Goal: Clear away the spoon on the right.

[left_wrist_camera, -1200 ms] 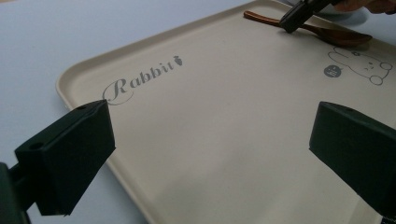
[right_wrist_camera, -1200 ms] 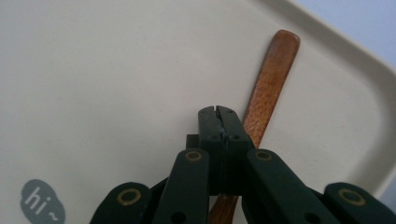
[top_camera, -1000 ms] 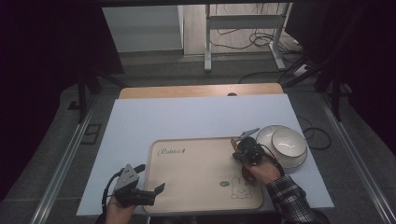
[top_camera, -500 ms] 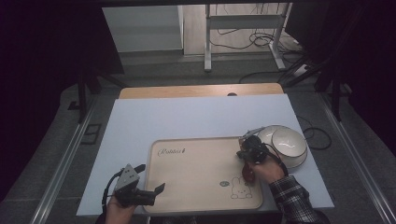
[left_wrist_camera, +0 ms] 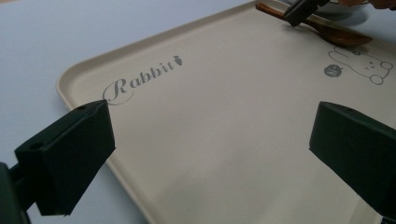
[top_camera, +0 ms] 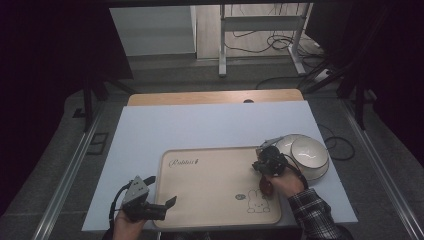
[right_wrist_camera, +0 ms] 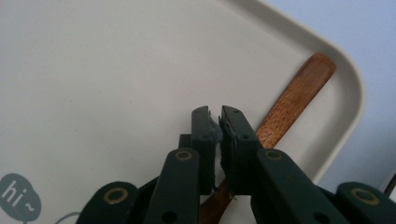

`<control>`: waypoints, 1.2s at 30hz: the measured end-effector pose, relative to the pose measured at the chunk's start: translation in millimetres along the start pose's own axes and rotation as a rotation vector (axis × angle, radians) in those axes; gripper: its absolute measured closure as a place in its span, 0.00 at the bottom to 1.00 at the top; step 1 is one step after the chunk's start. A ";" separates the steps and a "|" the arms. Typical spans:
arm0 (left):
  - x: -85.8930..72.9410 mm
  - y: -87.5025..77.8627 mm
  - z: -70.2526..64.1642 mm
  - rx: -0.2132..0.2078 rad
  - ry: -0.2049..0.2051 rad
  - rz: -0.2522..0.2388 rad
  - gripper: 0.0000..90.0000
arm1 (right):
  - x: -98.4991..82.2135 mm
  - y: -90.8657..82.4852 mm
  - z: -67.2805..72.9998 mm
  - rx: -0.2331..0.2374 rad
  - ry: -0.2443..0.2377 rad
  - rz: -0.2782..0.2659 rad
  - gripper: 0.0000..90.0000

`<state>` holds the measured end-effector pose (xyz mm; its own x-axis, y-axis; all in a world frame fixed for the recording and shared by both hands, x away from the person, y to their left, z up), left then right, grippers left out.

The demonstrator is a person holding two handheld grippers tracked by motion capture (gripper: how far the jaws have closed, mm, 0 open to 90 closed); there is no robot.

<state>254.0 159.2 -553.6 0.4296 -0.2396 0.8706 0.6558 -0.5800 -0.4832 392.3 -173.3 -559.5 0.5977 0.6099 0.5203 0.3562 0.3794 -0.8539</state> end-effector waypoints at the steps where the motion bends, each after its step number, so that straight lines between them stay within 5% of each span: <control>1: 0.0 -0.1 0.1 0.001 0.001 0.000 0.00 | 0.3 -1.0 0.4 0.004 -0.001 -0.006 0.90; 36: 0.3 -0.8 0.3 -0.004 -0.003 -0.005 0.00 | 1.0 -29.1 7.0 -0.011 -0.026 -0.110 0.50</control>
<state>253.8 159.8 -553.0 0.4283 -0.2343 0.8727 0.6557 -0.5840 -0.4786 377.5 -178.8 -534.0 0.5359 0.5830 0.6107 0.4268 0.4370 -0.7918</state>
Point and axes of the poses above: each handheld gripper's, and its own axes: y roughly forward along the jaws, x roughly out of its top, z roughly to its left, the point moved 7 cm from there along y, roughly forward along the jaws, and after that the axes turned 1 degree about z, right-handed, at the moved point
